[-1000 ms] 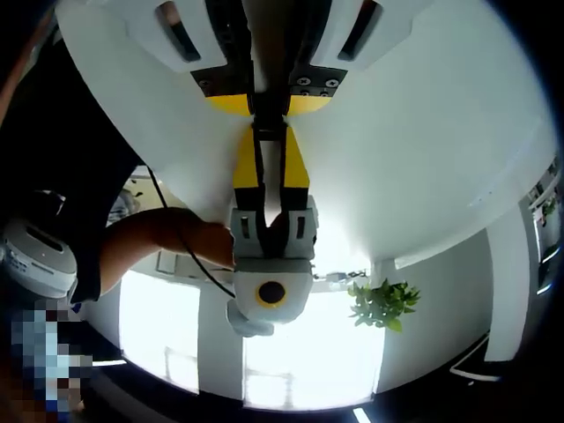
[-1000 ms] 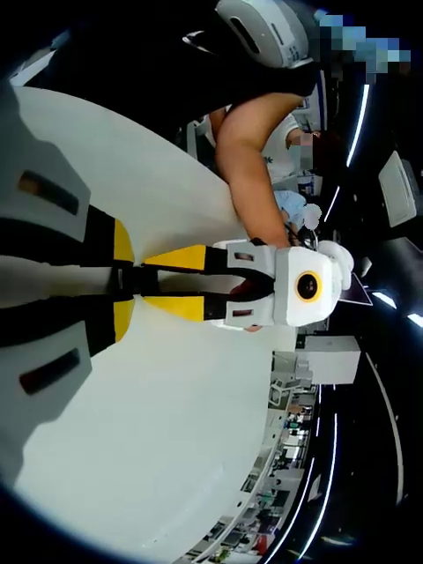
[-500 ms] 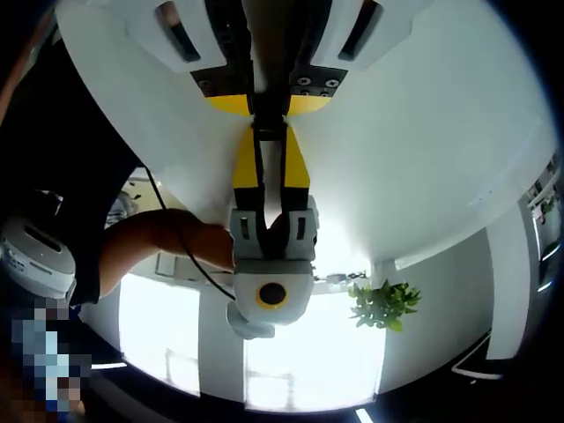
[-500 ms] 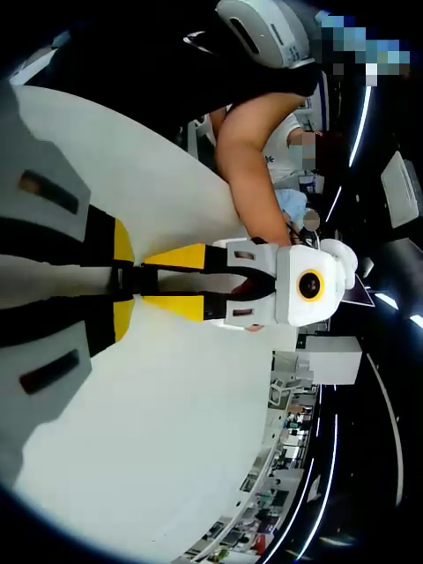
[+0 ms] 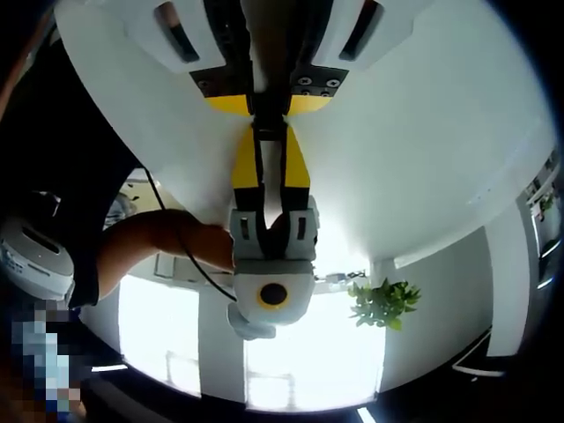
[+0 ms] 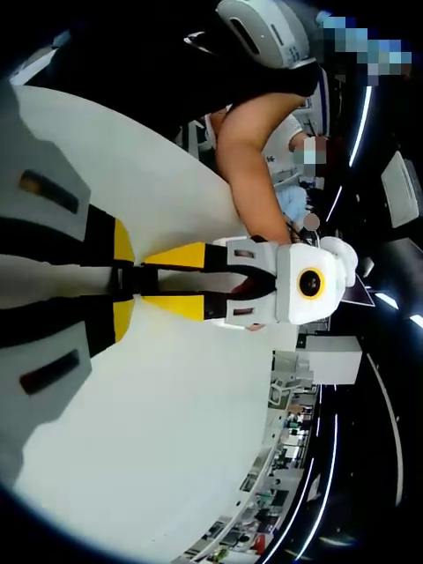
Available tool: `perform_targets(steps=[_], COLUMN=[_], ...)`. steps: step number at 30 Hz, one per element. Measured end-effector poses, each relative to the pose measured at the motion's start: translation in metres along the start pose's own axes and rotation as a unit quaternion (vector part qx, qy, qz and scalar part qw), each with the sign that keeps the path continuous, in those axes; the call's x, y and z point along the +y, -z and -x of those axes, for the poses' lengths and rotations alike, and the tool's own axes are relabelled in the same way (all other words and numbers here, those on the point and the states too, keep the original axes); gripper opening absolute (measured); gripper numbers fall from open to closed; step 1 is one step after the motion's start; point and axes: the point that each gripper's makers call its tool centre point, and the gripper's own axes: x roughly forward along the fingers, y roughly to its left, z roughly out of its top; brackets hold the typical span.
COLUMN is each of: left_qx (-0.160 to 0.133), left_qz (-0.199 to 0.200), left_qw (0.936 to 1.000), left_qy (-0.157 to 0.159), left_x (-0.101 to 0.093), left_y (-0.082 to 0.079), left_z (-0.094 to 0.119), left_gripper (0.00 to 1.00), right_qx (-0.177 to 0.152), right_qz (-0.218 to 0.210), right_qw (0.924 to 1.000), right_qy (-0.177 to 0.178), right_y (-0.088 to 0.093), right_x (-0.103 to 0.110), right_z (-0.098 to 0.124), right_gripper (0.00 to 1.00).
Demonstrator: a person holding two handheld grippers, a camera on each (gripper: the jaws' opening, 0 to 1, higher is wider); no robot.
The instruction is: Snap the two parts of the plastic buckle together until the buckle closes and remains connected.
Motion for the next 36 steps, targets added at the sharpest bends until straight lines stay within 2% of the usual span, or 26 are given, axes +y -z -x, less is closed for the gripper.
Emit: perform_targets(steps=[3, 4, 6, 7, 9, 10, 14, 20, 25, 28, 31, 33, 35, 36], left_qx=[-0.003, -0.005, -0.028, -0.034, -0.062, -0.063, -0.098, -0.091, -0.109, -0.119, -0.12, -0.12, -0.118, -0.133], left_qz=[0.027, 0.035, 0.058, 0.054, 0.036, 0.017, 0.022, 0.035, 0.042, 0.037, 0.033, 0.037, 0.023, 0.013], left_qw=[0.9996, 0.9993, 0.9979, 0.9979, 0.996, 0.9962, 0.9932, 0.9919, 0.9885, 0.983, 0.9759, 0.9709, 0.9613, 0.9558], left_qy=[-0.004, -0.008, -0.004, -0.013, -0.053, -0.059, -0.06, -0.082, -0.097, -0.135, -0.179, -0.204, -0.248, -0.262], left_x=[0.001, 0.002, 0.001, 0.004, 0.017, 0.019, 0.019, 0.03, 0.036, 0.052, 0.069, 0.08, 0.096, 0.1], left_y=[-0.001, -0.001, -0.007, -0.008, -0.018, -0.02, -0.033, -0.03, -0.037, -0.041, -0.04, -0.038, -0.039, -0.045], left_z=[0.001, 0.002, 0.0, -0.001, -0.005, -0.004, -0.002, -0.001, 0.006, 0.016, 0.026, 0.031, 0.038, 0.041], left_gripper=[0.13, 0.19, 0.54, 0.69, 1.0, 1.0, 1.0, 1.0, 1.0, 1.0, 1.0, 1.0, 1.0, 1.0], right_qx=[0.0, -0.001, -0.001, -0.001, -0.001, -0.001, -0.001, -0.001, -0.002, -0.015, -0.029, -0.034, -0.042, -0.042], right_qz=[0.001, 0.002, 0.001, 0.001, 0.0, 0.001, 0.001, 0.002, -0.002, -0.006, -0.014, -0.029, -0.032, -0.034], right_qw=[1.0, 1.0, 1.0, 1.0, 1.0, 1.0, 1.0, 1.0, 1.0, 0.9997, 0.9969, 0.9953, 0.9928, 0.9919], right_qy=[0.001, 0.002, 0.002, 0.002, 0.002, 0.002, 0.003, 0.003, 0.005, 0.017, 0.071, 0.086, 0.108, 0.115], right_y=[0.0, -0.001, -0.001, -0.001, -0.001, -0.001, -0.001, -0.001, -0.001, -0.007, -0.011, -0.012, -0.014, -0.014], right_x=[-0.001, -0.001, -0.001, -0.001, -0.001, -0.001, -0.001, -0.001, -0.002, -0.006, -0.028, -0.035, -0.044, -0.046], right_z=[-0.001, -0.002, -0.002, -0.002, -0.003, -0.002, -0.003, -0.003, -0.004, -0.001, 0.006, 0.009, 0.013, 0.014], right_gripper=[0.1, 0.1, 0.1, 0.1, 0.1, 0.1, 0.1, 0.1, 0.1, 0.1, 0.1, 0.1, 0.1, 0.1])
